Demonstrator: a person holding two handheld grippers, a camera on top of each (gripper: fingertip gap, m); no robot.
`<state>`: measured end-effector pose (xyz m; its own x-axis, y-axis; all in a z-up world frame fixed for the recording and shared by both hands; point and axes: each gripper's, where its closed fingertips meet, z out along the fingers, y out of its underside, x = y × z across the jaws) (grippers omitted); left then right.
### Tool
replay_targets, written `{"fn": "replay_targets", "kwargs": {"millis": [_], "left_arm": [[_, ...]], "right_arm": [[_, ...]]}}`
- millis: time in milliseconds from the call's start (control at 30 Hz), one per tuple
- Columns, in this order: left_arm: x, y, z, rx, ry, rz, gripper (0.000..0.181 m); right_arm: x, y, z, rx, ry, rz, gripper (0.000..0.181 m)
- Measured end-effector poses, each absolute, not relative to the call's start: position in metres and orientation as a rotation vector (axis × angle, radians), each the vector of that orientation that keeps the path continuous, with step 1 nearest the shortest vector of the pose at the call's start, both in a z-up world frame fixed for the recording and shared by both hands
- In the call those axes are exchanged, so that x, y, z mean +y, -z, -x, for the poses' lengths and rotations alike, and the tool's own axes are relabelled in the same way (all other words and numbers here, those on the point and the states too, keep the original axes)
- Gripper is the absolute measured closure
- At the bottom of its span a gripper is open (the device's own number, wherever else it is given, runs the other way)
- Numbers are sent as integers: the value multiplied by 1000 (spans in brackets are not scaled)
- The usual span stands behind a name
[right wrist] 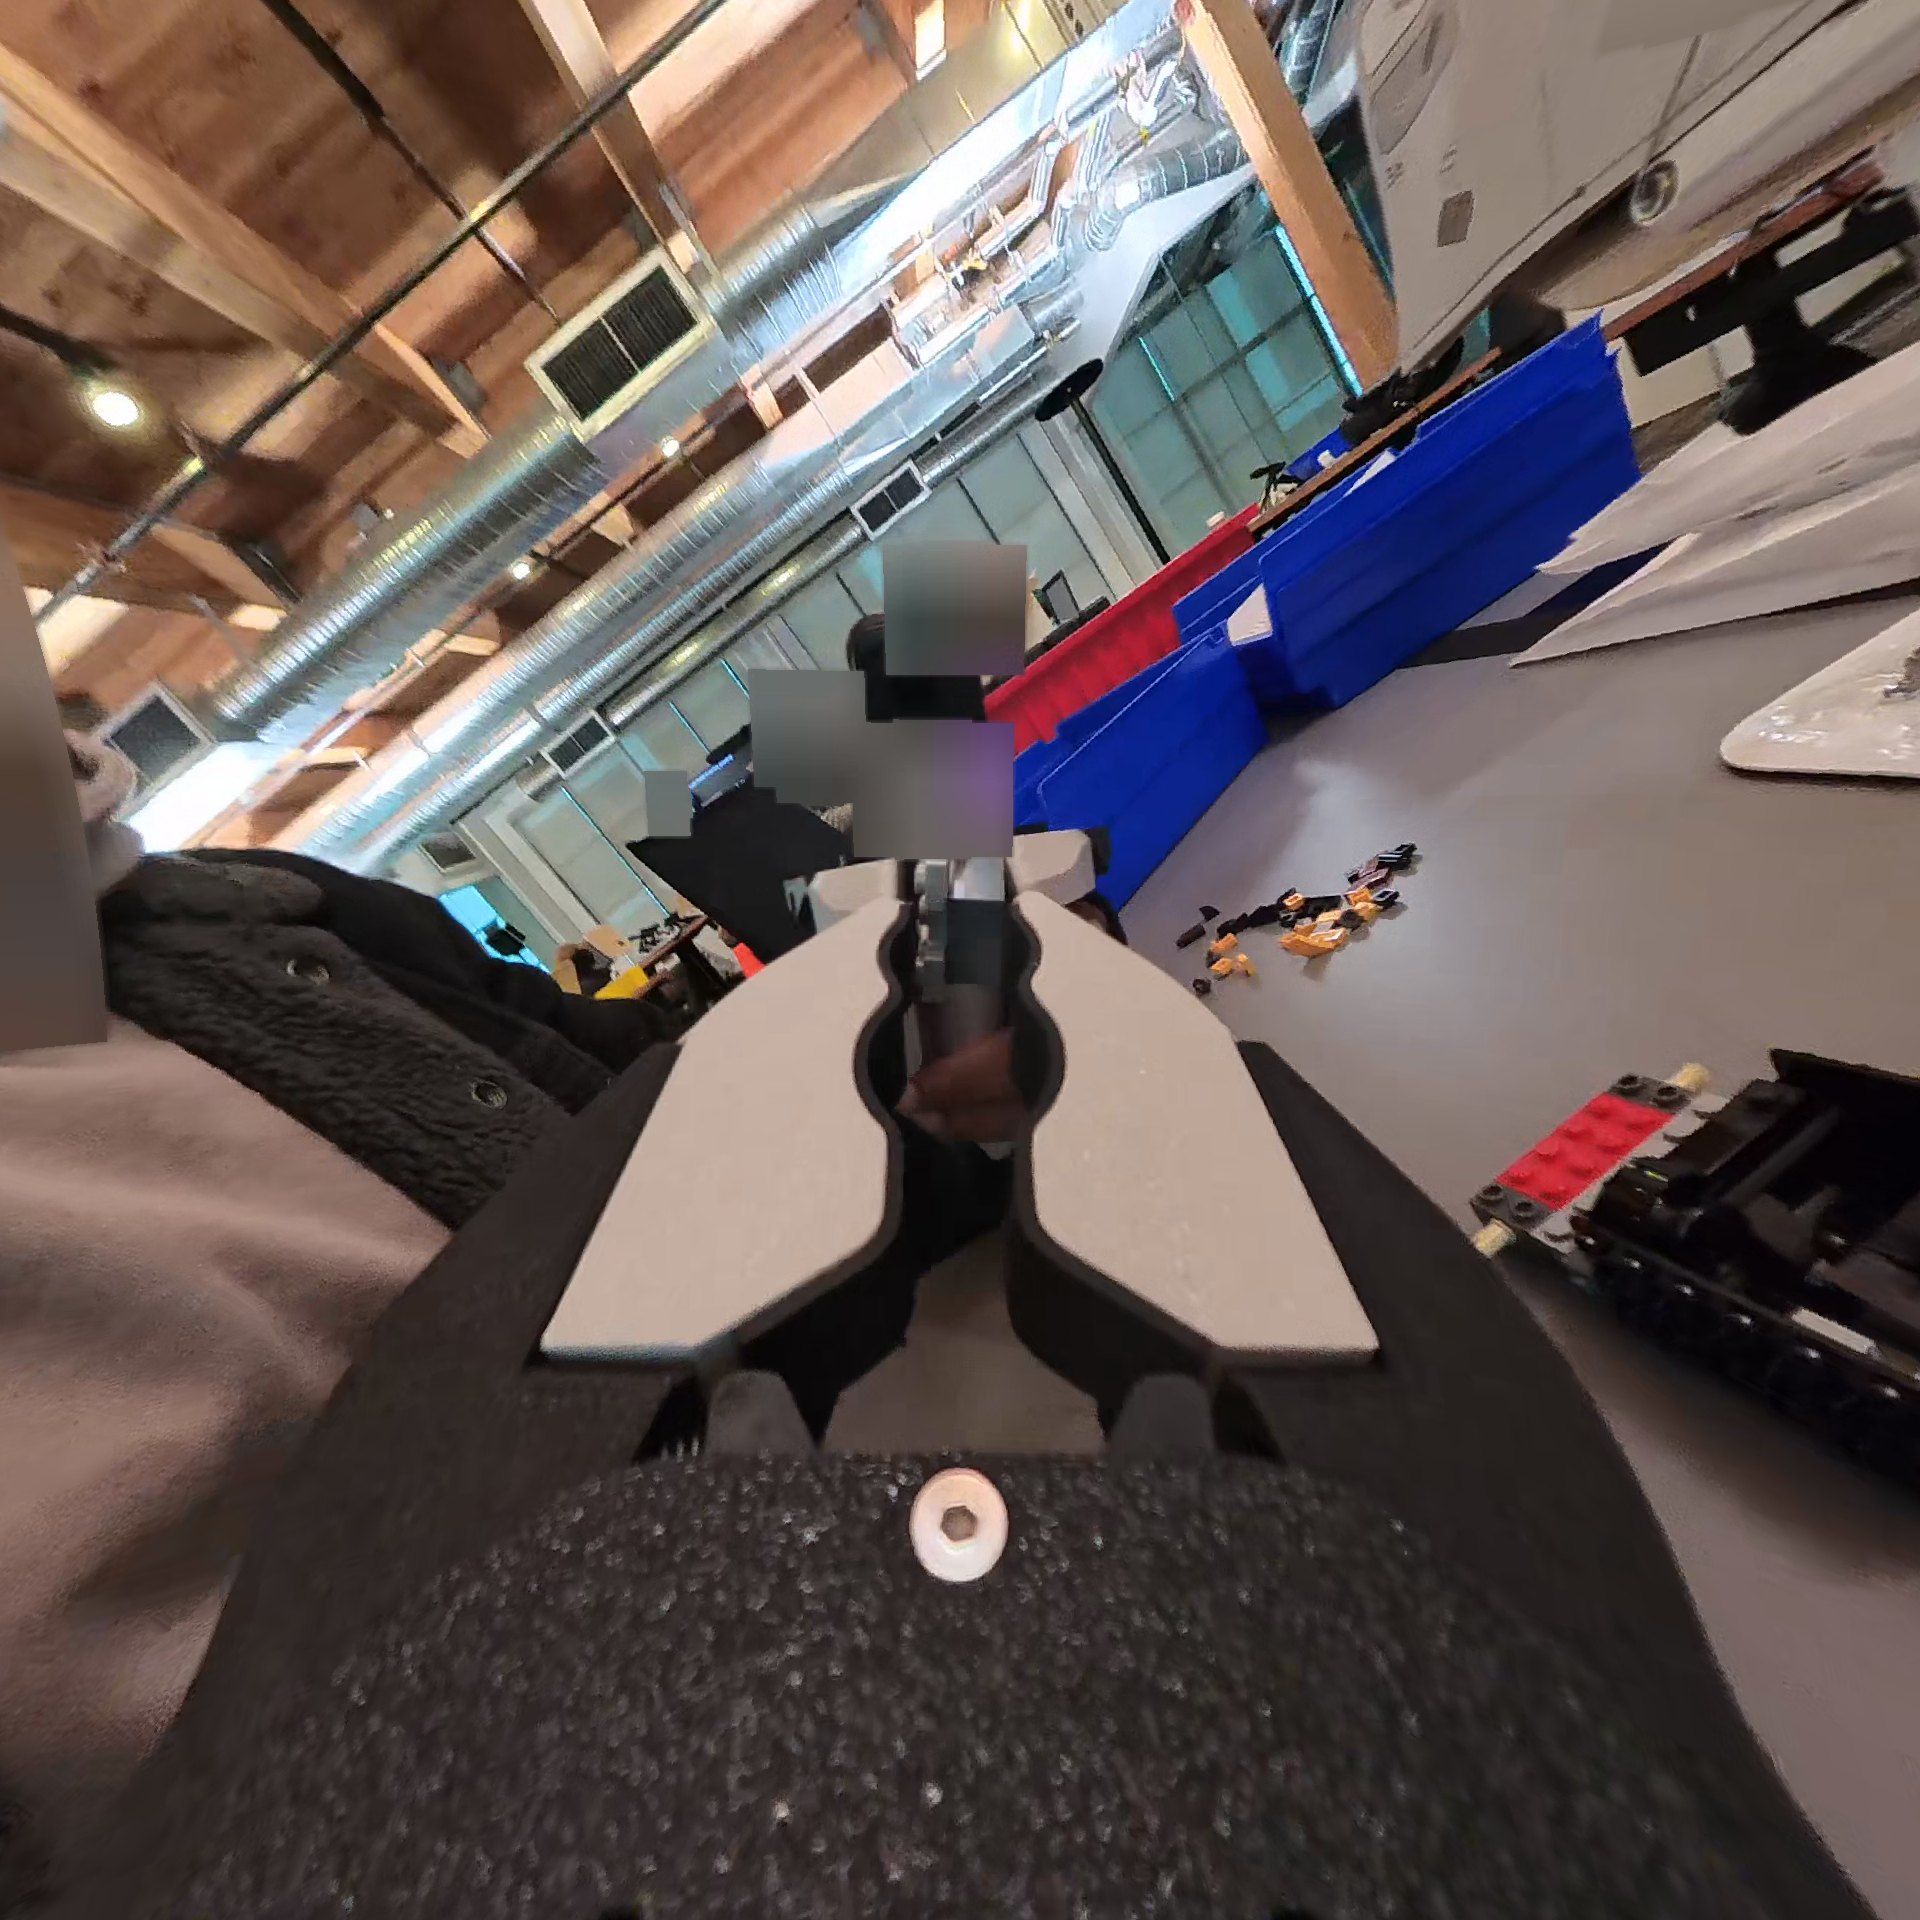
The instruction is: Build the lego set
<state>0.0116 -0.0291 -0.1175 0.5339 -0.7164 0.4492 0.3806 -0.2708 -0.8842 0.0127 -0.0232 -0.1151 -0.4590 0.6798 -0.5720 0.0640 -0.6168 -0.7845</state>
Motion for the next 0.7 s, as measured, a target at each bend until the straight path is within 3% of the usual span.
{"fn": "replay_targets", "kwargs": {"millis": [500, 600, 700], "left_arm": [[-31, 132, -3, 236, 1278, 1592, 167], [-30, 148, -2, 237, 1259, 1691, 166], [-25, 162, 6, 315, 1056, 1787, 155]], "right_arm": [[-38, 143, -6, -1297, -1962, 1447, 166], [-37, 159, -7, -1380, -1933, 1610, 166], [-38, 185, -12, -1528, -1874, 1849, 166]]}}
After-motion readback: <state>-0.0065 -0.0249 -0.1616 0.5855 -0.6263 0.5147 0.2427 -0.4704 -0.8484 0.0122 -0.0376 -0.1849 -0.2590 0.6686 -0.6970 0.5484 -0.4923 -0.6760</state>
